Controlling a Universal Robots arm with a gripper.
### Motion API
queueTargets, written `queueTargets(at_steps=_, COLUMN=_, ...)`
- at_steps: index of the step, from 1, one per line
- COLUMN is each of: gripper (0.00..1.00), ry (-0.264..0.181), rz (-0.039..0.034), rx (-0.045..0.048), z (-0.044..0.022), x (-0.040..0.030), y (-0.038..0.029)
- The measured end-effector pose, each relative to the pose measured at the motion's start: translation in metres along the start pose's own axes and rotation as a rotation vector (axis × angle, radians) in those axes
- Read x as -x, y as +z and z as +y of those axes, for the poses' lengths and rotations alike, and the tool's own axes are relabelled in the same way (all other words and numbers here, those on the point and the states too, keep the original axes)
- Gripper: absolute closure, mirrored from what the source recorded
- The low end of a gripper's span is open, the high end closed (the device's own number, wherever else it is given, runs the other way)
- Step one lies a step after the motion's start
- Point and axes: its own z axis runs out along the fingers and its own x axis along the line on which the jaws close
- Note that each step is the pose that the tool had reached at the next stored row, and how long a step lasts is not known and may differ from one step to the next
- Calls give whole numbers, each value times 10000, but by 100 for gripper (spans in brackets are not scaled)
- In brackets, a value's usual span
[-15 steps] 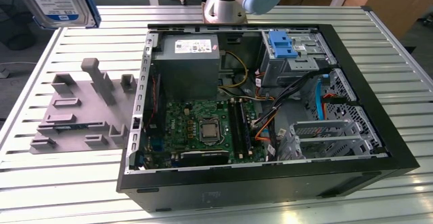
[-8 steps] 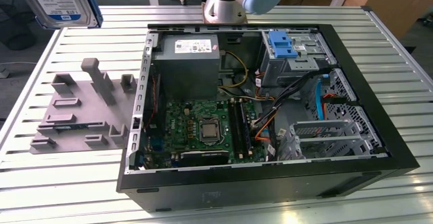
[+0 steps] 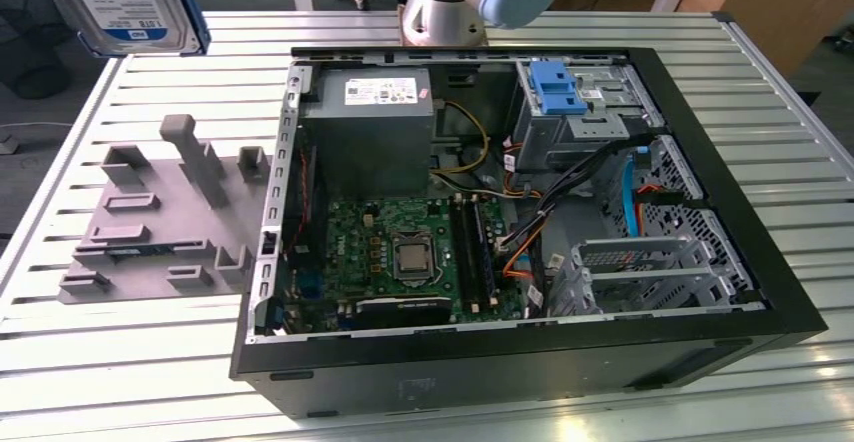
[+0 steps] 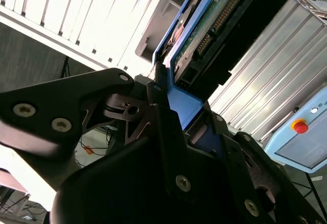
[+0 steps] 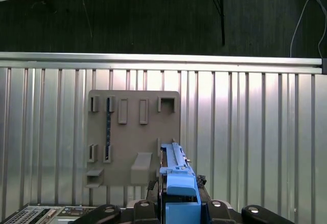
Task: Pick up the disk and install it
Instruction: 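Pick up the disk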
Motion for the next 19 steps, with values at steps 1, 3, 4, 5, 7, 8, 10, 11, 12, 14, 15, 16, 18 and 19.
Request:
queueTargets(at_steps=1, gripper=64, ry=0, rz=0, rx=1, z=-9, x=0, y=-1)
queueTargets(at_steps=3, gripper=64, ry=0, rz=0, rx=-1, z=-28, x=0, y=0)
queueTargets(at_steps=4, gripper=64, ry=0, rz=0, rx=0, z=-36, x=0, y=-1)
queueTargets(at_steps=5, gripper=64, ry=0, rz=0, rx=0, z=-46, x=0, y=-1)
queueTargets(at_steps=7, gripper=64, ry=0, rz=0, rx=0, z=-63, x=0, y=-1)
queueTargets(at_steps=8, gripper=64, ry=0, rz=0, rx=0, z=-72, x=0, y=-1)
queueTargets(at_steps=10, gripper=64, ry=0, rz=0, rx=-1, z=-90, x=0, y=-1)
queueTargets(at_steps=11, gripper=64, ry=-1, rz=0, rx=0, z=-99, x=0, y=-1)
queueTargets(at_steps=12, gripper=64, ry=0, rz=0, rx=0, z=-108, x=0, y=-1)
queueTargets(at_steps=14, gripper=64, ry=0, rz=0, rx=0, z=-126, x=0, y=-2)
queueTargets(at_steps=15, gripper=64, ry=0, rz=0, rx=0, z=-136, x=0, y=-2)
queueTargets(at_steps=16, gripper=64, ry=0, rz=0, rx=0, z=-147, x=0, y=-2)
queueTargets(at_steps=18, gripper=64, ry=0, rz=0, rx=-1, z=-169, x=0, y=-2)
queueTargets(at_steps=19, gripper=64, ry=0, rz=0, rx=1, z=-189, x=0, y=-3)
